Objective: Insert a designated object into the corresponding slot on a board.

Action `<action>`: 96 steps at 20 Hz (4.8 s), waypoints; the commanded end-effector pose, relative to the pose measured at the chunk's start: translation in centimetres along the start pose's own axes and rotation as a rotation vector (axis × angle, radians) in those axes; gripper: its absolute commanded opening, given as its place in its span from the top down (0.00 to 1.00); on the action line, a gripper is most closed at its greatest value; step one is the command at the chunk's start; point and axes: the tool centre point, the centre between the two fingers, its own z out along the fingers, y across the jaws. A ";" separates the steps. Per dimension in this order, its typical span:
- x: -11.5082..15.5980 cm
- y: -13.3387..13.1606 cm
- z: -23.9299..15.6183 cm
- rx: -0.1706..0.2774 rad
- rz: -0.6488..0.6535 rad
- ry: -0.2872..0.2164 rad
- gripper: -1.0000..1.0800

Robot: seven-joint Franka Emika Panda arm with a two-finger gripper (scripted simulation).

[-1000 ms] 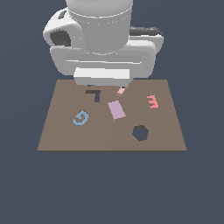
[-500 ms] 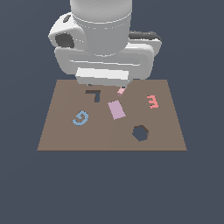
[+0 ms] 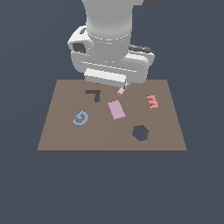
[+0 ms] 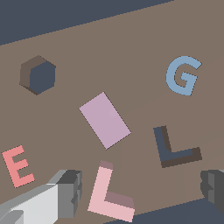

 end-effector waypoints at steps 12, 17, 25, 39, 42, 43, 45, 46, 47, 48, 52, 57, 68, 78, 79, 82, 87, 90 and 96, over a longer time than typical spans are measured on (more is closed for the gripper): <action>-5.5 -1.1 6.1 -0.008 0.226 -0.010 0.04; -6.2 -1.4 6.9 -0.009 0.257 -0.011 0.04; -6.3 -1.5 7.3 -0.009 0.259 -0.012 0.04; -6.3 -1.5 9.1 -0.008 0.261 -0.012 1.00; -6.3 -1.5 9.1 -0.008 0.261 -0.012 1.00; -6.3 -1.5 9.1 -0.008 0.261 -0.012 1.00; -6.3 -1.6 9.0 -0.007 0.260 -0.011 1.00; -6.3 -1.6 9.0 -0.007 0.260 -0.011 1.00; -6.3 -1.6 8.9 -0.007 0.260 -0.011 1.00; -6.3 -1.6 8.7 -0.008 0.261 -0.011 1.00; -6.3 -1.6 8.7 -0.008 0.260 -0.012 1.00; -6.1 -1.2 8.7 -0.008 0.241 -0.012 1.00; -4.9 1.3 8.5 -0.006 0.100 -0.012 1.00; -2.4 4.5 8.2 -0.004 -0.099 -0.013 1.00; -2.2 4.7 8.2 -0.004 -0.115 -0.013 1.00; -1.6 5.2 8.1 -0.004 -0.154 -0.013 1.00; -0.9 5.8 8.1 -0.003 -0.197 -0.013 1.00; -0.7 5.9 8.1 -0.003 -0.209 -0.013 1.00; -0.7 5.9 8.4 -0.003 -0.208 -0.013 1.00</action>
